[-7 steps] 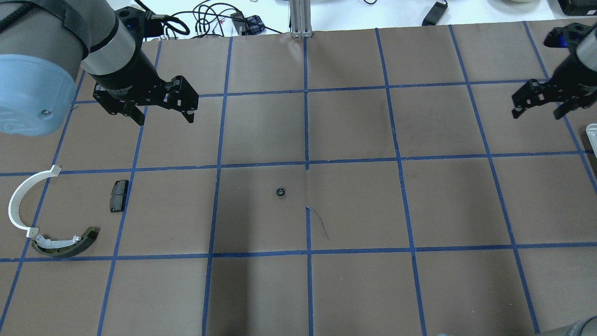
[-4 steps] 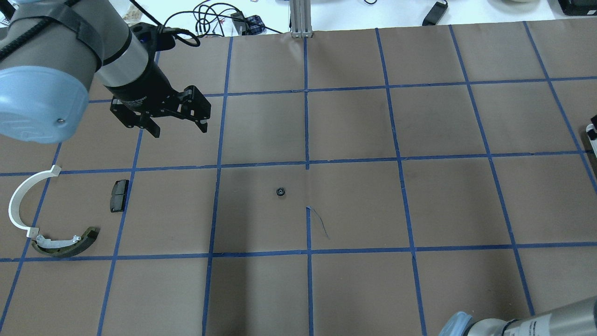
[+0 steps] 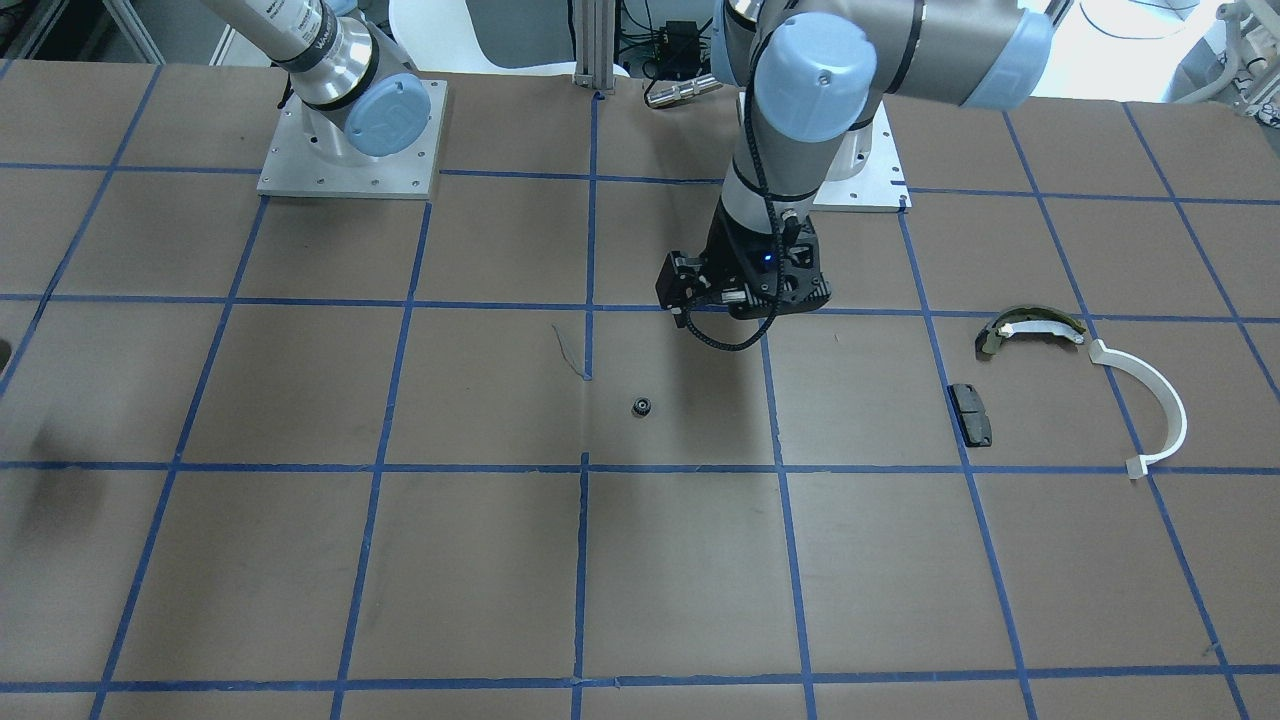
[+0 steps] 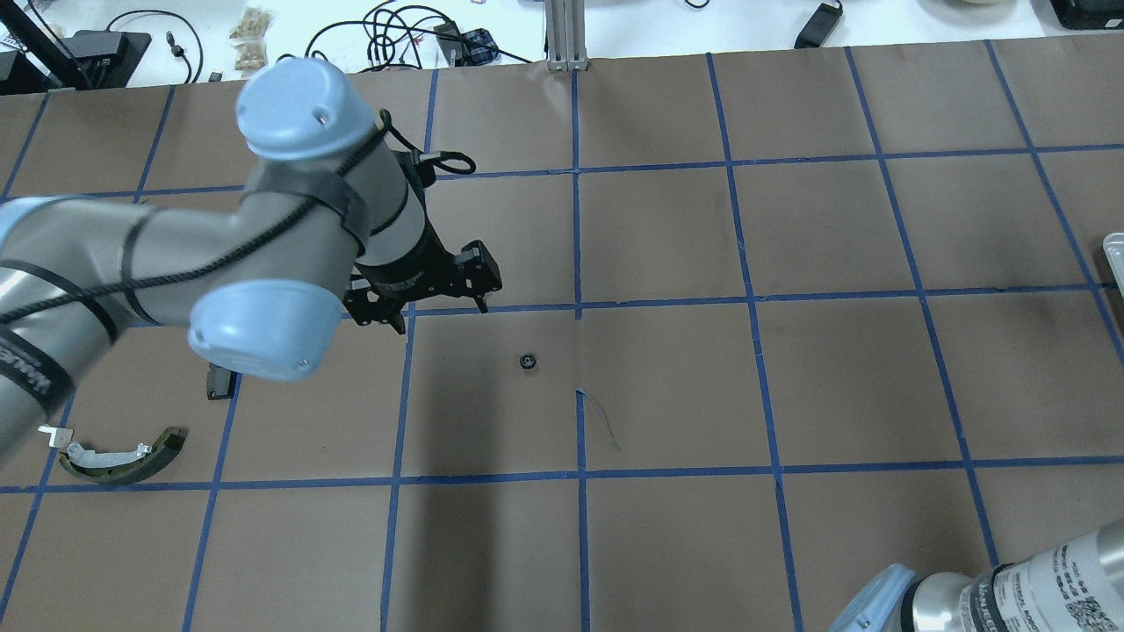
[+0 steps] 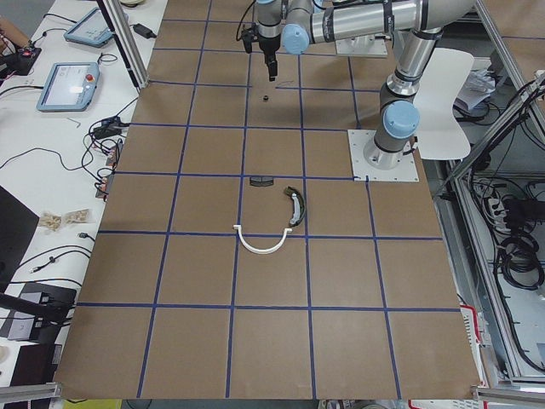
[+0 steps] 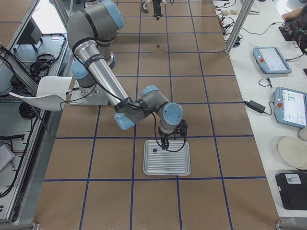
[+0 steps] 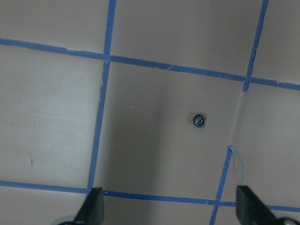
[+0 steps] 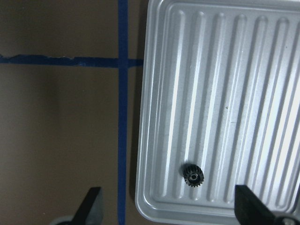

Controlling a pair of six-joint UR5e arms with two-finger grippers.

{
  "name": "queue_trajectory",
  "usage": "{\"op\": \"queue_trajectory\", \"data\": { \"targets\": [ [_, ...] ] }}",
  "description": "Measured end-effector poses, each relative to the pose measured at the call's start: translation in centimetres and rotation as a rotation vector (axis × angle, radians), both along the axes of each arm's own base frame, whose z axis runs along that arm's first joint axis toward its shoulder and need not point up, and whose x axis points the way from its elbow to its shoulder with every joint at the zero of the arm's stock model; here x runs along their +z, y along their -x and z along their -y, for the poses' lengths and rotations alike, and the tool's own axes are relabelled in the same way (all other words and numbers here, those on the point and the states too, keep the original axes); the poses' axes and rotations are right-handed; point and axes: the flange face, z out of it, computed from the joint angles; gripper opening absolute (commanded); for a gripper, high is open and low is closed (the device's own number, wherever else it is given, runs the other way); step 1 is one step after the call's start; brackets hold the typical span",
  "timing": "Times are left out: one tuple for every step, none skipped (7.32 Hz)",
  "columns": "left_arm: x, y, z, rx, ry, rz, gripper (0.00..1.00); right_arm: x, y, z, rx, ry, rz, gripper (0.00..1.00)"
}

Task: Place bearing gear from tray to pile

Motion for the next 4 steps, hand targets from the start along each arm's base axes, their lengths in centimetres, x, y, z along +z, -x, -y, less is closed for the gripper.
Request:
{"op": "queue_trajectory", "data": {
  "targets": [
    [-3.5,0.7,-0.3,-0.007,0.004,0.023,1.00,-1.9,1.1,0.2,0.000,-0.005,-0.017,0.92],
    [-6.6,1.1,0.2,-0.018,-0.009,0.036,1.00,-3.8,1.9,0.4,-0.002,-0.007,-0.030,0.86],
    [-9.4,1.6,0.9,-0.026,-0.019,0.041,1.00,-5.0,2.2,0.5,-0.005,-0.015,-0.035,0.85],
    [-11.7,2.4,1.4,-0.034,-0.020,0.042,1.00,-6.0,2.3,0.4,-0.009,-0.029,-0.033,0.85]
  ]
}}
